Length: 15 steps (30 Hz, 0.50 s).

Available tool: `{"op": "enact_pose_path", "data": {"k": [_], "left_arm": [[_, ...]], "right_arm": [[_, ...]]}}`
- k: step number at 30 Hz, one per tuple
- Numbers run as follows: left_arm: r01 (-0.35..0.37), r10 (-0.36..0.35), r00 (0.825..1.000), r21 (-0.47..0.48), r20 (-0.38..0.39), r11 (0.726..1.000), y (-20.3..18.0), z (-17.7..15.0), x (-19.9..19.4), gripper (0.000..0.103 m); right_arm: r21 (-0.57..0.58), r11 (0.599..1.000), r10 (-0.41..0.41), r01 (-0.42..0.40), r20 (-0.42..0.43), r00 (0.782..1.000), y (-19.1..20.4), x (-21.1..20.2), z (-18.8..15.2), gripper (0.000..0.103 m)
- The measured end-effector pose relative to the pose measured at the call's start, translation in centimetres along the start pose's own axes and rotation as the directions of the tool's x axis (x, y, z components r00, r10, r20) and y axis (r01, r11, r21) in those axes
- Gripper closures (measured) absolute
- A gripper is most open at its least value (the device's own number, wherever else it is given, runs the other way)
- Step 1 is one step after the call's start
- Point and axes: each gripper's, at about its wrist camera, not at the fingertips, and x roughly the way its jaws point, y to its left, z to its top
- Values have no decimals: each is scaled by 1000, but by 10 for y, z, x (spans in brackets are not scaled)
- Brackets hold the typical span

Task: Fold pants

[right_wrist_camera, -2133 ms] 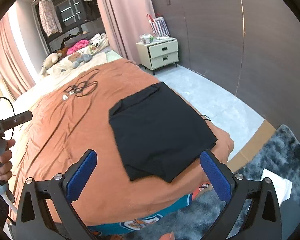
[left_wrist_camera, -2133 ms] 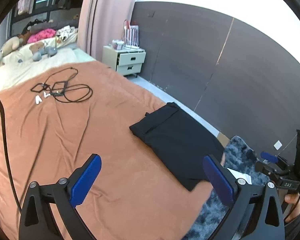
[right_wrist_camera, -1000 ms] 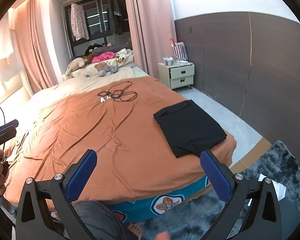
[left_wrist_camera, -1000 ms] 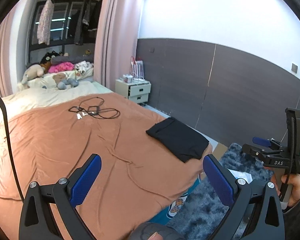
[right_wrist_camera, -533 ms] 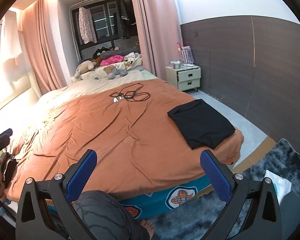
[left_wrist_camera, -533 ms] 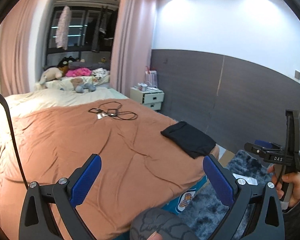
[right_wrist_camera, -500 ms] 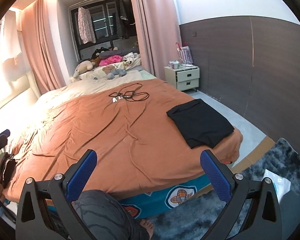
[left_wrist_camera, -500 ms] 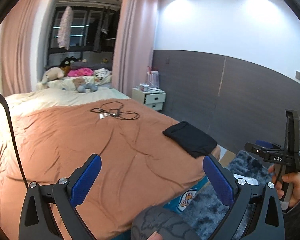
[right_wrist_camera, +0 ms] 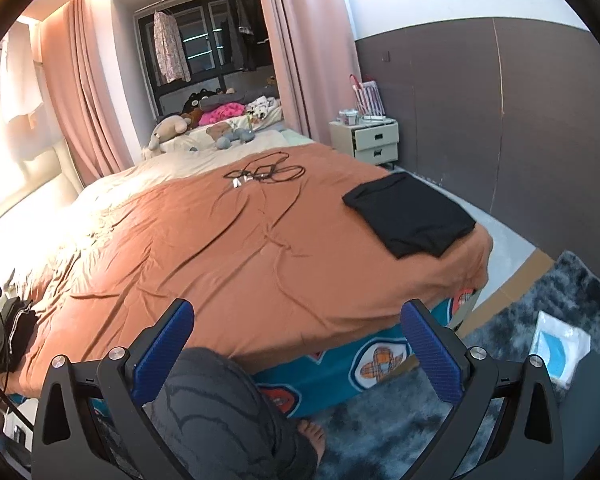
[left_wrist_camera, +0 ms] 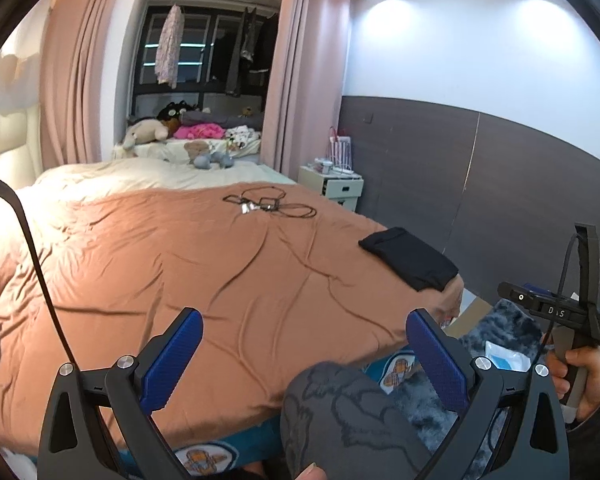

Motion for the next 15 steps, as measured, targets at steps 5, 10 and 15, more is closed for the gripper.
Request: {"op": "enact_pose_path", "data": {"k": [5,10,15], "left_arm": [[-20,20,1000,8,15,1000,0,-15,-10,0],[-39,39,999,5,13,999,1,-31,-18,0],[-52,52,999,-24,-11,998,7,-49,-20,0]], "right_arm": [[26,1000,11,-11,-5,1000,6,-5,-13,0],[5,1000,13,-13,-25,1000,16,-9,-20,0],[-6,1000,20,-20,-37,999,24,-12,-27,0]]}}
